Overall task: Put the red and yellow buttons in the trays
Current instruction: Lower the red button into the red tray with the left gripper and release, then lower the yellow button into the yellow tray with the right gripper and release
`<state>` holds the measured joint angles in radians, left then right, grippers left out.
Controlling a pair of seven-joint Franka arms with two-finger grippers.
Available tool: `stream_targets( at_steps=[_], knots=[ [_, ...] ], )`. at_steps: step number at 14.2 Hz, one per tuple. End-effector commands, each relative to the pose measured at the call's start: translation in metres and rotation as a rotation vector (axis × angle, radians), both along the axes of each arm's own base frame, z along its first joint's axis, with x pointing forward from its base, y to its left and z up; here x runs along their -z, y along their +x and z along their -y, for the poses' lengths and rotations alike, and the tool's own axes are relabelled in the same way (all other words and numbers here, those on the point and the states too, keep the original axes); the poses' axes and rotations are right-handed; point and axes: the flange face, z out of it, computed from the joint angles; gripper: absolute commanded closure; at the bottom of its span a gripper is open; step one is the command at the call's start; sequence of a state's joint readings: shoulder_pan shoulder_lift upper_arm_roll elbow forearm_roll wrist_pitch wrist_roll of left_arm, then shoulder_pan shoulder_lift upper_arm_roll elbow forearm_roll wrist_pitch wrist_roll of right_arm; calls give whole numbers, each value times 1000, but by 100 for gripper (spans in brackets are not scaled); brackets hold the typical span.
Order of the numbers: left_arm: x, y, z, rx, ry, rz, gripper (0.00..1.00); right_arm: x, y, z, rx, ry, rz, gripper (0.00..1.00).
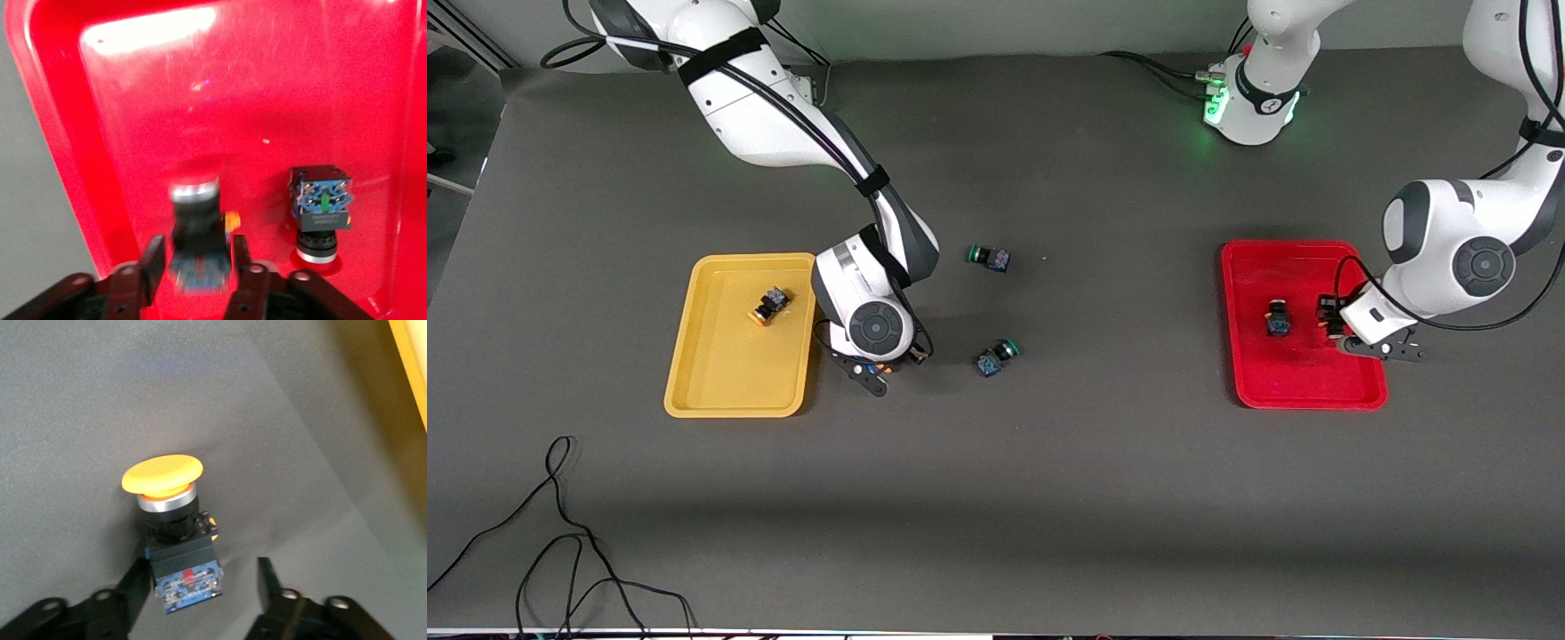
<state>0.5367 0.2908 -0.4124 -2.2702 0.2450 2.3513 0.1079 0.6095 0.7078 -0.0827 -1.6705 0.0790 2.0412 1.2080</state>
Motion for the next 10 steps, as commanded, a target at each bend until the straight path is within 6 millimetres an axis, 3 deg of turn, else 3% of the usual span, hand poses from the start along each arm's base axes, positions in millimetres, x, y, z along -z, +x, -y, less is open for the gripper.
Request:
stream_targets(
  at_steps=[1,3,5,7,8,10],
  knots=[
    [-20,7,-8,12,30,25,0,-7,4,4,9,-6,24,91],
    [-51,25,-14,6,53,16,0,-29,11,6,11,8,44,94],
    [-98,44,-19,24,66,7,0,-75,21,24,6,20,26,94],
    [-156,56,-18,-5,55,47,0,-116,31,71,-30,33,-17,94],
    [-183,59,-15,-32,32,51,0,-125,37,98,-51,30,-31,94],
    [-238,60,-9,8,-10,16,0,-120,43,152,-93,-16,-55,94]
  ],
)
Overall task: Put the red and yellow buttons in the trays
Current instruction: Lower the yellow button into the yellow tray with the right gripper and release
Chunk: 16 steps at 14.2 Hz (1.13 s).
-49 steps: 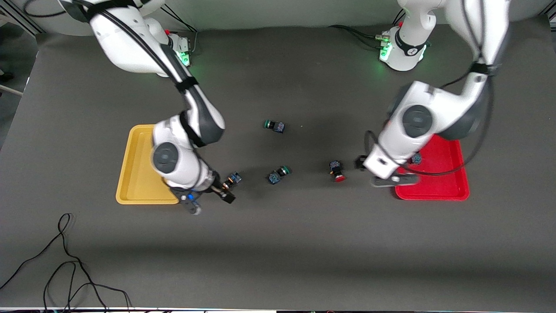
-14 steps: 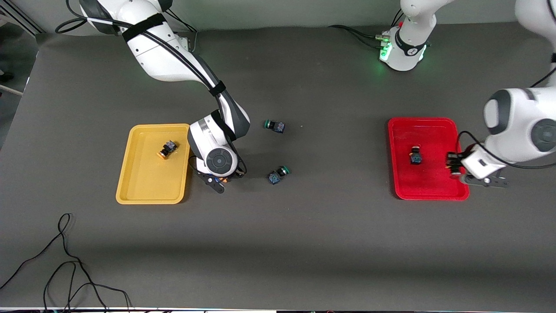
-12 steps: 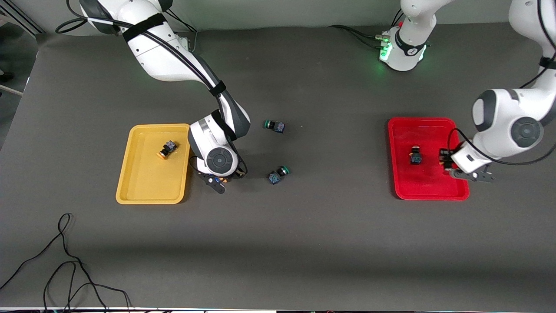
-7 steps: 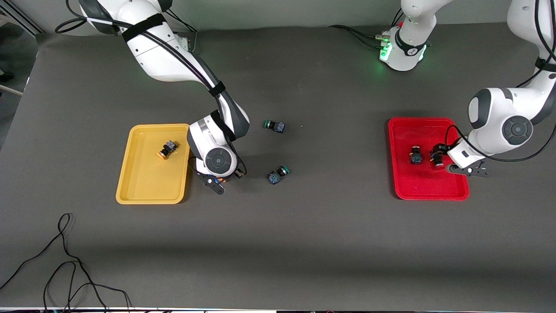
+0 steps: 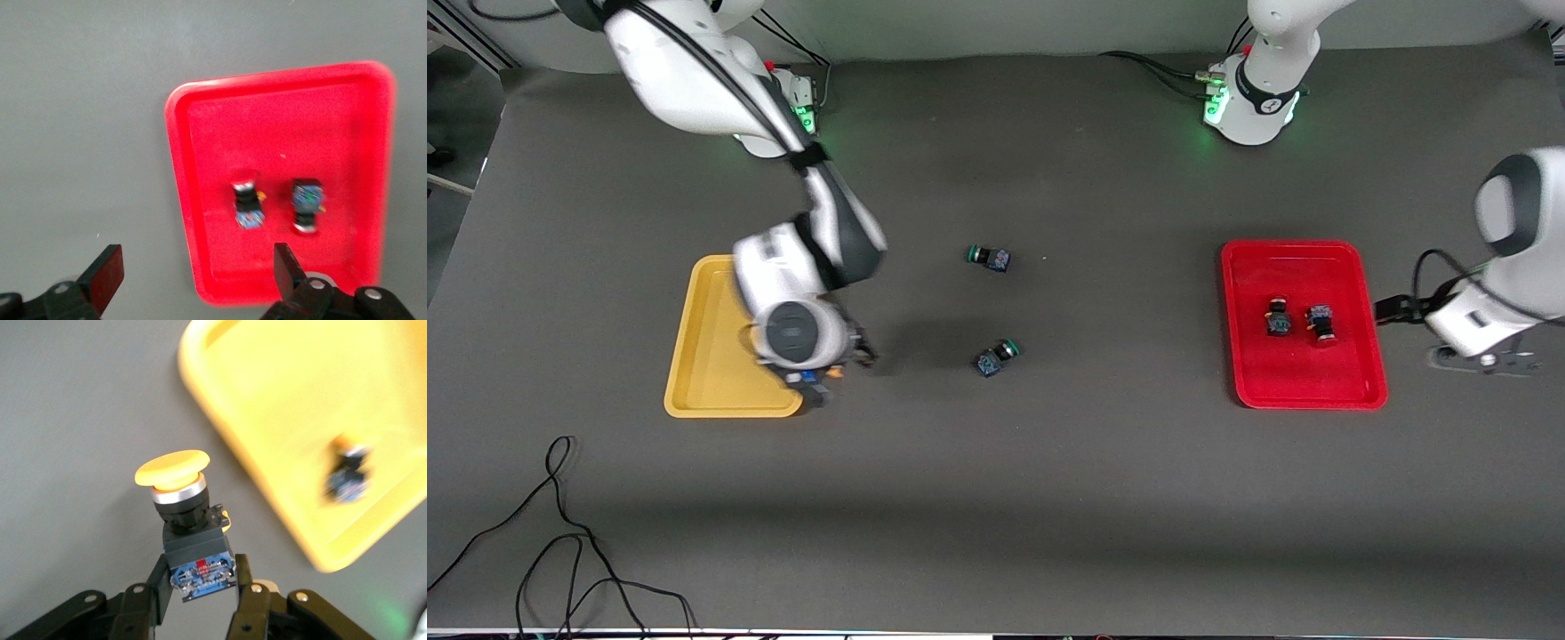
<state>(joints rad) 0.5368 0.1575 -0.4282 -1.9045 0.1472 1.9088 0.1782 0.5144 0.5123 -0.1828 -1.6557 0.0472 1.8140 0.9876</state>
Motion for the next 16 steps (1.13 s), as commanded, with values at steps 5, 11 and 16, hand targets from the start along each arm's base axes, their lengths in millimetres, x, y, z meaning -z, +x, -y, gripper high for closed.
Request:
stream_targets(
  at_steps=[5,11,16],
  knots=[
    [-135,0,34,62,-116,-31,0,64,-21,135,-90,-10,28,94],
    [-161,-5,103,67,-77,21,0,18,-17,169,-67,27,67,0],
    [-164,-6,122,60,-64,31,0,-137,-23,178,-152,149,159,0]
  ],
)
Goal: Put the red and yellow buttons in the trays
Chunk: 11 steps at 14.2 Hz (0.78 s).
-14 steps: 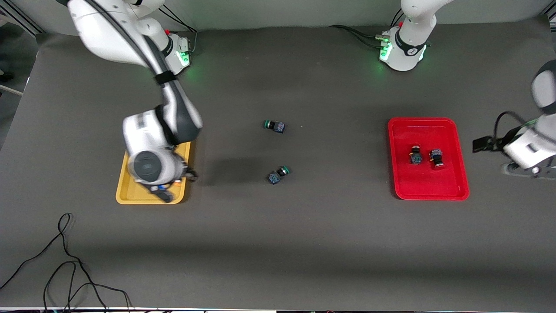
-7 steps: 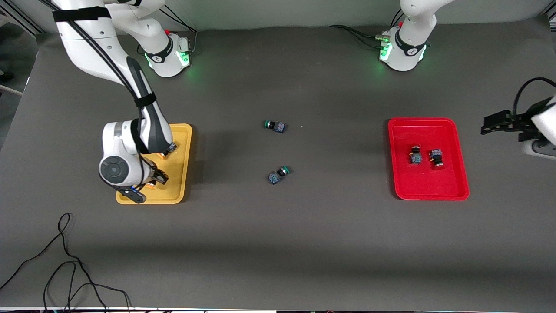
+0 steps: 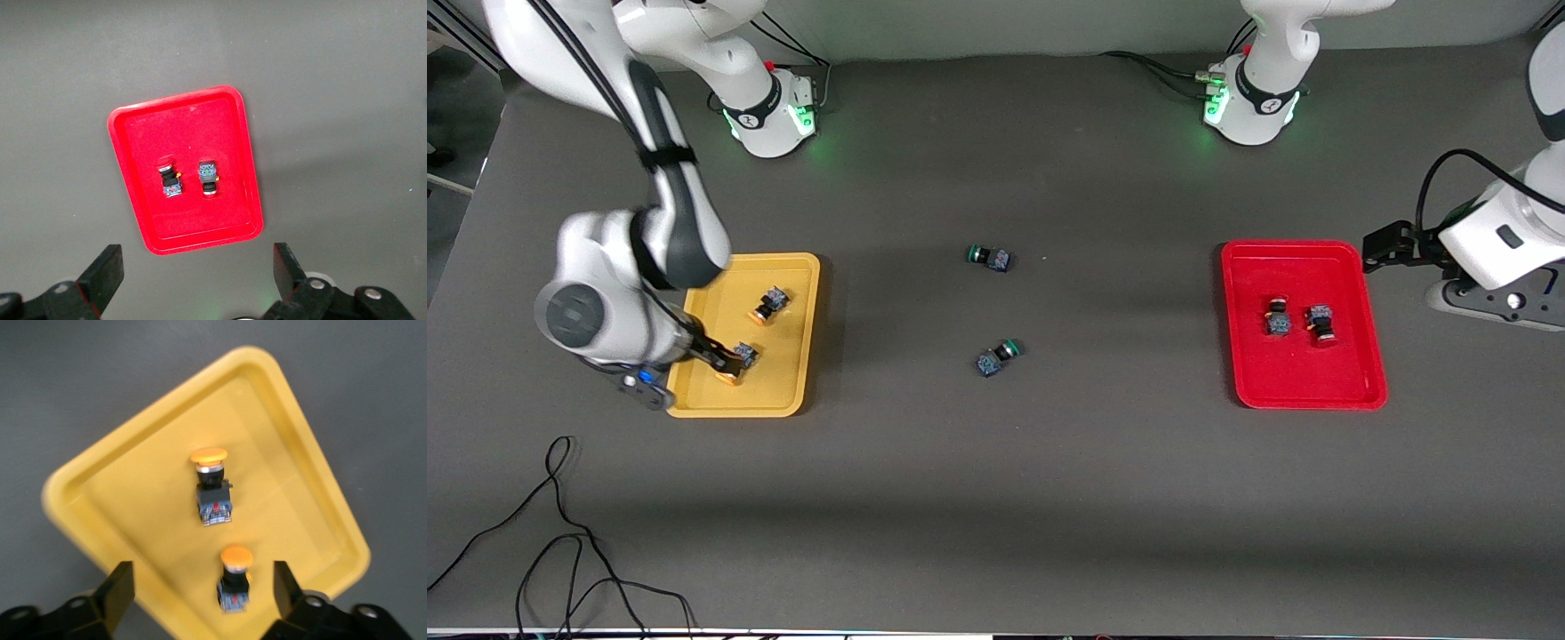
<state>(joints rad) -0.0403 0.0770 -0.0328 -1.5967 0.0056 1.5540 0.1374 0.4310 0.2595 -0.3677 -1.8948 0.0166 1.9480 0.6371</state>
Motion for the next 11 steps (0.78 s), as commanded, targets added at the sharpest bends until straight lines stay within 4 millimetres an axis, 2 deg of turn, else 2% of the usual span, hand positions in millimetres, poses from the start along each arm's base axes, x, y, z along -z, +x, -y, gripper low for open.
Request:
stream_targets(
  at_steps=[1,3,6,8,9,11],
  knots=[
    [-11,-2,1,-23,-8,21,0,-103,-22,7,-102,84,83,0],
    [-11,-2,0,-29,-6,24,0,-167,-41,15,-176,133,186,0],
    [-11,-2,-2,-32,-4,24,0,-242,-83,25,-308,164,244,0],
    [-11,-3,-2,-32,-4,23,0,-267,-113,19,-361,156,221,0],
    [-10,-2,-1,-30,-4,20,0,-271,-120,19,-398,159,207,0],
    [-11,-3,-3,-32,-4,18,0,-273,-121,17,-475,162,212,0]
  ],
)
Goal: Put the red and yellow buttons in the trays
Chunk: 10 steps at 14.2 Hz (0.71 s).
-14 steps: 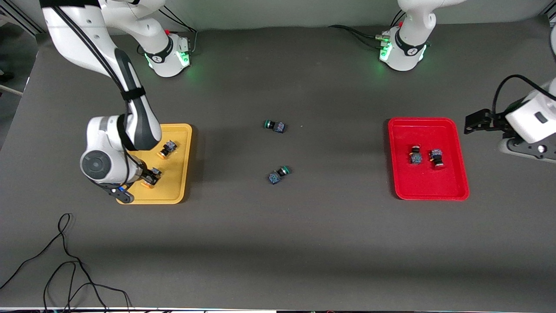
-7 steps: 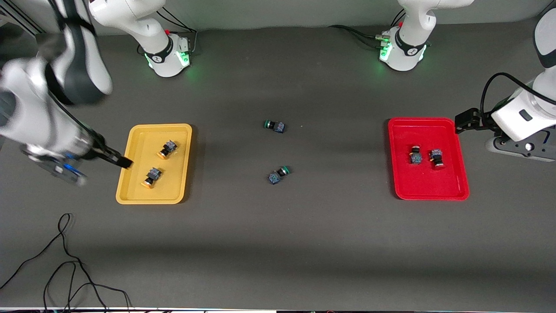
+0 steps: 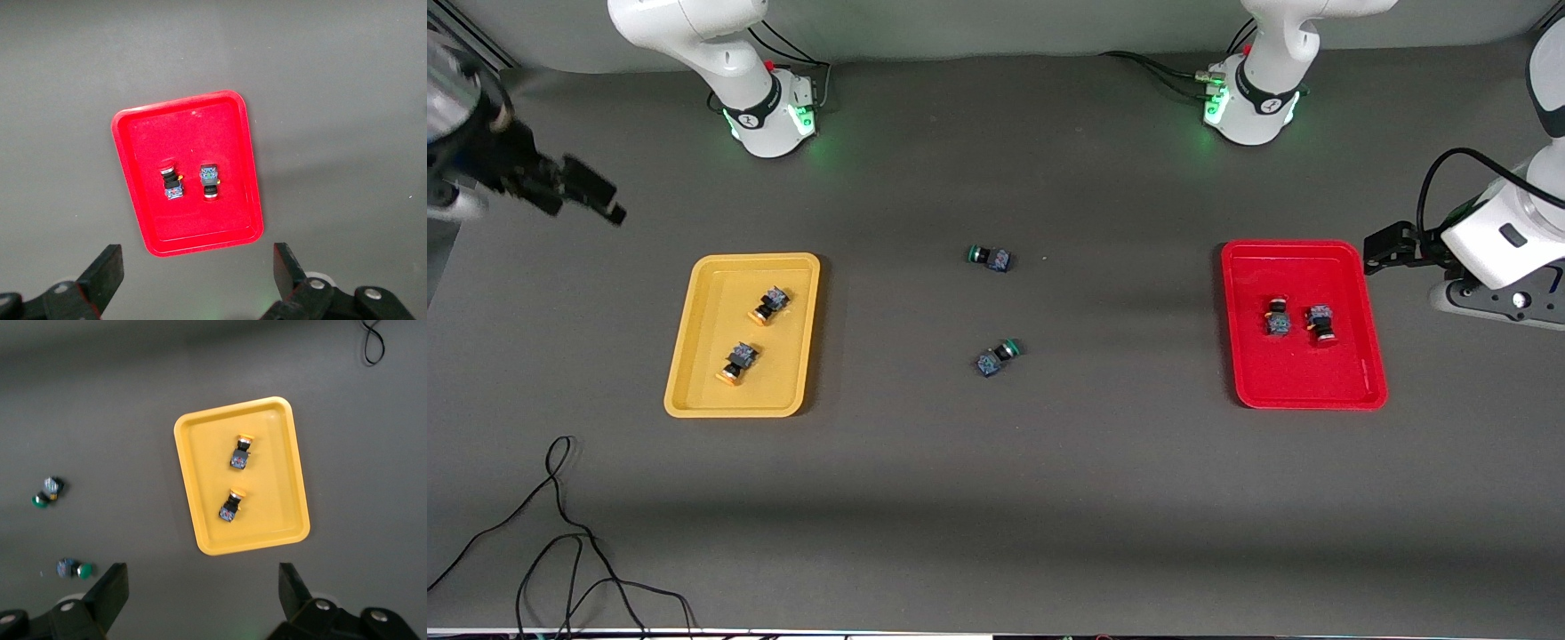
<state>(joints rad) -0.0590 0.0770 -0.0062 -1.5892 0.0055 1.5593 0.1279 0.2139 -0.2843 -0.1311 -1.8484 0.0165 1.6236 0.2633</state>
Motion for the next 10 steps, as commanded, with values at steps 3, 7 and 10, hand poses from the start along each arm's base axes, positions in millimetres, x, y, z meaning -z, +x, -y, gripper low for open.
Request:
stream_targets(
  at_steps=[3,7,10],
  knots=[
    [-8,-5,1,-16,-8,8,0,12,4,18,-99,-21,-10,0],
    [-11,-9,3,-30,-6,-1,0,22,15,10,-110,-30,-26,0],
    [-11,-8,3,-30,-4,1,0,16,15,6,-116,-31,-27,0]
  ],
)
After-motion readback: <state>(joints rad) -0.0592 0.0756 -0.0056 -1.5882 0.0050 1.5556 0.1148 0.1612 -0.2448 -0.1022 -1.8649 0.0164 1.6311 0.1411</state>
